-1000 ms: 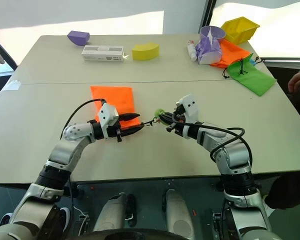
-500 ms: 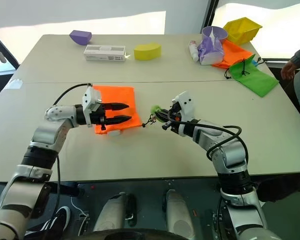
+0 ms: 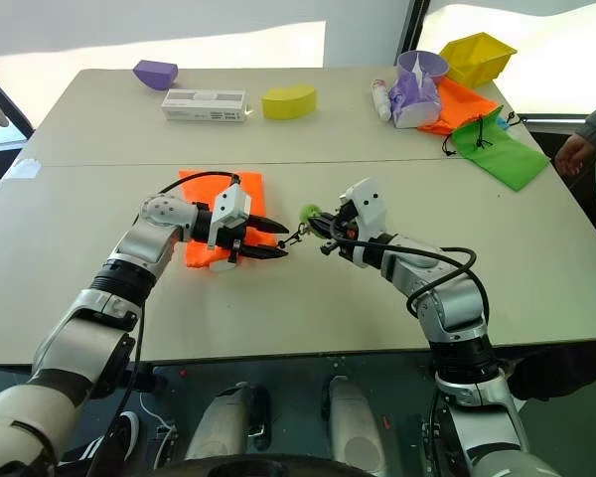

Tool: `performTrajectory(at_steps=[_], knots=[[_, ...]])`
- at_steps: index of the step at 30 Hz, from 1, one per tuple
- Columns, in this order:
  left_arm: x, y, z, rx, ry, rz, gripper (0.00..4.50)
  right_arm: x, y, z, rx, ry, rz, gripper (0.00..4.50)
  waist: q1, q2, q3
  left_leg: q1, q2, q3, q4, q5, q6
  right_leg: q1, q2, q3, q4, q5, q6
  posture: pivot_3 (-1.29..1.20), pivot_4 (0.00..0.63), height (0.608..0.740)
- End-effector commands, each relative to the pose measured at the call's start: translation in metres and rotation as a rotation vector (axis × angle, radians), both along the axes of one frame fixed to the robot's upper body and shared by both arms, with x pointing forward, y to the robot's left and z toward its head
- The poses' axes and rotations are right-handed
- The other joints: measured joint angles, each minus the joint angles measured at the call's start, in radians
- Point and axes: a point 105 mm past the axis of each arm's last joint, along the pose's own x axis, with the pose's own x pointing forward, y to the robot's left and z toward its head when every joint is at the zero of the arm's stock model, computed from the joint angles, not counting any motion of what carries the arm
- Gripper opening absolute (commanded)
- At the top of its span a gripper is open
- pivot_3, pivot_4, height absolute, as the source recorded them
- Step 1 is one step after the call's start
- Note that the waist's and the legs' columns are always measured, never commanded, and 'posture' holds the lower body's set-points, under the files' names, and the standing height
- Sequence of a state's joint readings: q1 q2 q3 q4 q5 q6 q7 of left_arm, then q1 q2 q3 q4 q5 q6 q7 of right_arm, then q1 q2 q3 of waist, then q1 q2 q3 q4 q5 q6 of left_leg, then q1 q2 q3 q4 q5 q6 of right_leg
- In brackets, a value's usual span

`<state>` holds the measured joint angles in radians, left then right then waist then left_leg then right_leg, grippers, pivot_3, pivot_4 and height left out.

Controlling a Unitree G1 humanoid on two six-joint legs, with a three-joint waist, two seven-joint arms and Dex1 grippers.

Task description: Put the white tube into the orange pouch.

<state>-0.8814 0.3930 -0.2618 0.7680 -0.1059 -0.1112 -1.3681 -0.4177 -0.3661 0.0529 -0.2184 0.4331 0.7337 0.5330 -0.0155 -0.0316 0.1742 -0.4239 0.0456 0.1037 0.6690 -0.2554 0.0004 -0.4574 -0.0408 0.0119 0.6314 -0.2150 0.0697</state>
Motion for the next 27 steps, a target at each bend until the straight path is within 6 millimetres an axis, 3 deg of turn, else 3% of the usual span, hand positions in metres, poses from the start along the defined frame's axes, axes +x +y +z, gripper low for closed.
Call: performTrajectory(at_steps=[1, 9, 11, 12, 17, 27], knots=[[0.000, -0.007, 0.002, 0.025, 0.014, -0.053, 2.36, -0.001, 0.003, 0.013, 0.011, -0.059, 0.006, 0.00, 0.001, 0.000, 0.000, 0.000, 0.000, 0.000, 0.000, 0.000, 0.000, 0.000, 0.000, 0.000, 0.000, 0.000, 0.000, 0.00, 0.150, 0.740], [0.003, -0.013, 0.000, 0.051, 0.034, -0.074, 2.36, 0.000, 0.003, 0.015, 0.010, -0.060, 0.003, 0.00, 0.001, 0.000, 0.000, -0.001, 0.000, -0.001, 0.000, 0.000, 0.000, -0.001, 0.000, 0.000, 0.000, 0.000, 0.000, 0.00, 0.150, 0.740], [0.005, -0.014, 0.001, 0.045, 0.028, -0.072, 1.85, -0.001, 0.002, 0.014, 0.008, -0.058, 0.002, 0.00, -0.001, 0.000, 0.000, -0.001, 0.000, -0.001, 0.000, 0.000, 0.000, -0.001, 0.000, 0.000, 0.000, 0.000, 0.000, 0.00, 0.150, 0.740], [0.005, -0.014, 0.001, 0.048, 0.027, -0.069, 1.85, -0.001, 0.002, 0.014, 0.009, -0.057, 0.001, 0.00, 0.000, 0.000, 0.000, -0.001, 0.000, -0.001, 0.000, 0.000, 0.000, -0.001, 0.000, 0.000, 0.000, 0.000, 0.000, 0.00, 0.150, 0.740], [0.010, -0.013, 0.005, 0.032, -0.018, -0.042, 0.06, 0.000, 0.002, 0.014, 0.003, -0.058, -0.001, 0.00, 0.001, 0.000, 0.000, -0.001, 0.000, -0.002, 0.000, 0.000, 0.000, -0.001, 0.000, 0.000, 0.000, 0.000, 0.000, 0.00, 0.150, 0.740], [0.009, -0.011, 0.005, 0.028, -0.029, -0.046, 0.06, 0.000, 0.002, 0.014, 0.005, -0.056, 0.003, 0.00, 0.001, 0.000, 0.000, -0.001, 0.000, -0.001, 0.001, 0.000, 0.000, -0.001, 0.000, 0.000, 0.000, 0.000, 0.001, 0.00, 0.150, 0.740]])
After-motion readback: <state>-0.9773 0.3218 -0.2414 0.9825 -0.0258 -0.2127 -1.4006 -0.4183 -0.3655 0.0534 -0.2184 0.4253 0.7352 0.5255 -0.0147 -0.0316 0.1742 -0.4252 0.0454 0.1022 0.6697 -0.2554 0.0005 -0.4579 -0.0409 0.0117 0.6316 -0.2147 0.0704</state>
